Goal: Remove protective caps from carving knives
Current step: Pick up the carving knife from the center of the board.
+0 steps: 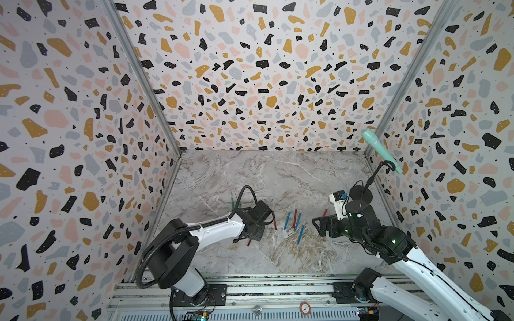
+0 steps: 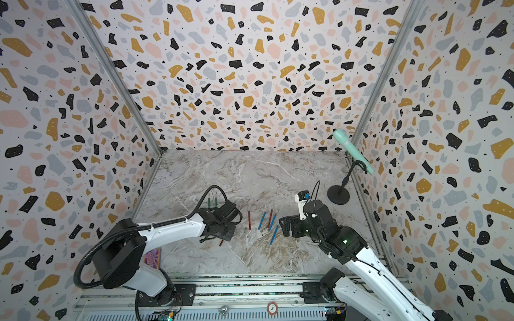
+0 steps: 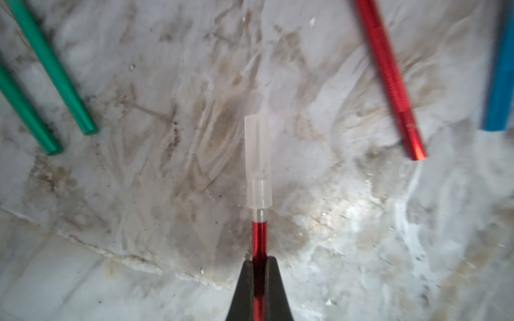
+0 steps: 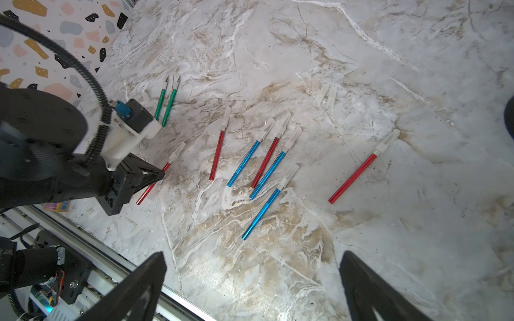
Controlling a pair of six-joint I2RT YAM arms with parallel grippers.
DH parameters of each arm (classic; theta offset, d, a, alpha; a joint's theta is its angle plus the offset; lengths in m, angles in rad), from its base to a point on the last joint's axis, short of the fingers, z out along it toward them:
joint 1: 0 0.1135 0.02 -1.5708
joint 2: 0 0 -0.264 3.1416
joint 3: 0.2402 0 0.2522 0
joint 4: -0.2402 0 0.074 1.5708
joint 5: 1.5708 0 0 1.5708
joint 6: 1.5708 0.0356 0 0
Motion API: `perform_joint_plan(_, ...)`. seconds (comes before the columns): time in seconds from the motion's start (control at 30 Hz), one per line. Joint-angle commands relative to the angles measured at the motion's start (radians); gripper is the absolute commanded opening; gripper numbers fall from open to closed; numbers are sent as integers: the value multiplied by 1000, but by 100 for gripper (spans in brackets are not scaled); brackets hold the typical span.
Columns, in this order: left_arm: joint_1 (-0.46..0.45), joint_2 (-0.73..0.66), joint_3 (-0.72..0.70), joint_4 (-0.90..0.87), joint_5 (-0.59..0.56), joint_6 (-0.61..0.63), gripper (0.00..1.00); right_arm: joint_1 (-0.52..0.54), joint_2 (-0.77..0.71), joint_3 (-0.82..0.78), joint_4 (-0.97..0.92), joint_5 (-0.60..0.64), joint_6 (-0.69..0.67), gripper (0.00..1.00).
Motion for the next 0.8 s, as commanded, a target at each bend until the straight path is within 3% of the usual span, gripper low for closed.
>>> perform_joint_plan(0.0, -28, -83, -4, 47, 55, 20, 0, 3, 24, -2, 25, -33, 40, 99)
perform_joint_plan(0.27, -62, -188, -35, 156, 114, -13, 0, 1, 143, 82, 135, -131, 107, 98)
perform_joint_plan(0.53, -119, -196, -41, 221, 101, -60, 0, 3, 323, 184, 251, -181, 164, 93)
perform_joint_plan(0.77, -147, -200, -44, 235, 85, -81, 0, 48, 439, 232, 315, -146, 237, 87)
